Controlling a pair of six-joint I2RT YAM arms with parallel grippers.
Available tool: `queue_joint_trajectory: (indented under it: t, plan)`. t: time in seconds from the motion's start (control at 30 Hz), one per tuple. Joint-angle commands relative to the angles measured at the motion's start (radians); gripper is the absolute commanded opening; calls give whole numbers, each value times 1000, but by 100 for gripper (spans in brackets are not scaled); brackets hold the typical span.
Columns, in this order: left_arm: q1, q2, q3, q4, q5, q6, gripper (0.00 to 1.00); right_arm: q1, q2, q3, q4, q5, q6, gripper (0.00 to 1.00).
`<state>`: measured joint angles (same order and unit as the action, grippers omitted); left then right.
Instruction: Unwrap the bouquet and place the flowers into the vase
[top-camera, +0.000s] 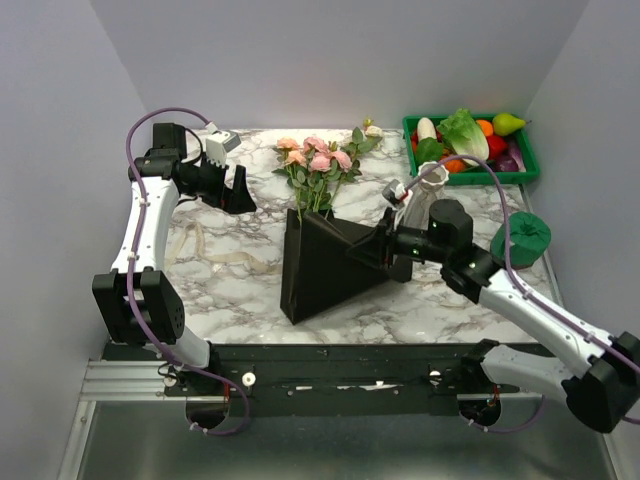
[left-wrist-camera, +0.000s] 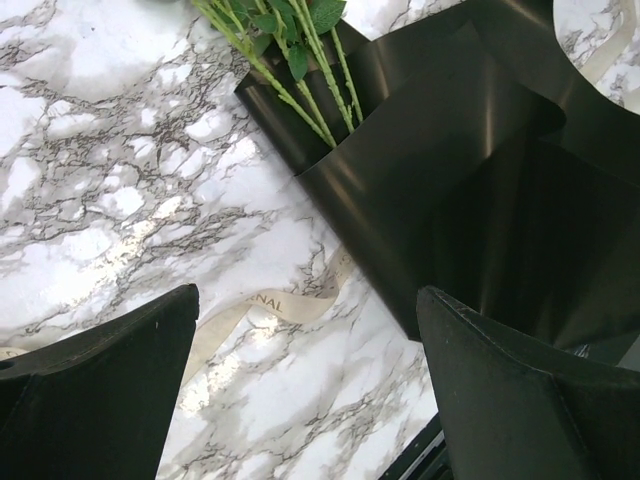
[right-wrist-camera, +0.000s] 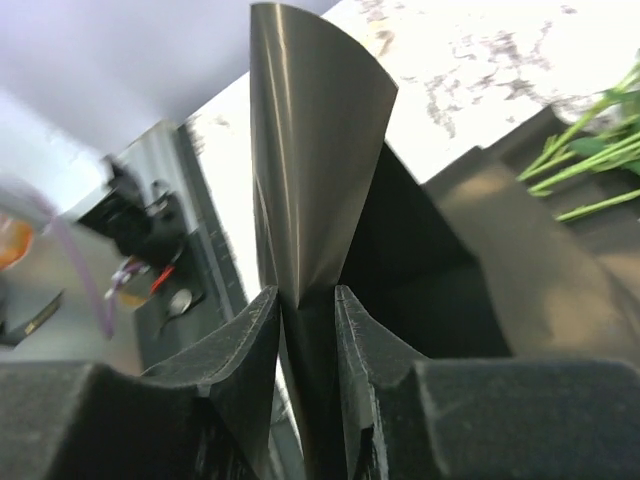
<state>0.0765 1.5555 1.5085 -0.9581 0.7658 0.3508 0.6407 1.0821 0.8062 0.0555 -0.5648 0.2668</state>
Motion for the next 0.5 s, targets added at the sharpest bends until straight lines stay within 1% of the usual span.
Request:
queue_joint_trajectory:
  t: [0.0,0.07,0.1,0.17,0.2,0.27,0.3,0.37,0.4,0.47]
  plan:
    - [3,-6,10,19,-20,-24,99,17,-125,-51,-114,-107,0,37]
    - [3,3,19,21,-19,-36,99,22,-172,-68,-178,-184,-11,39]
    - [3,5,24,22,-20,-41,99,28,-186,-70,-210,-204,-15,43]
    - [3,9,36,24,-26,-46,99,54,-230,-82,-296,-219,-37,46]
    - [3,9,41,25,-34,-52,99,77,-247,-88,-308,-201,-37,52]
    - [3,11,48,32,-40,-62,99,140,-284,-82,-353,-153,-25,61]
    - [2,12,53,33,-43,-73,99,149,-298,-85,-364,-147,-17,64]
    - [-1,24,74,27,-46,-82,99,184,-327,-114,-371,-136,24,67]
    - [-7,31,81,25,-48,-85,99,198,-373,-125,-373,-127,43,72]
    - [-17,38,97,13,-51,-90,99,238,-421,-145,-405,-84,95,77]
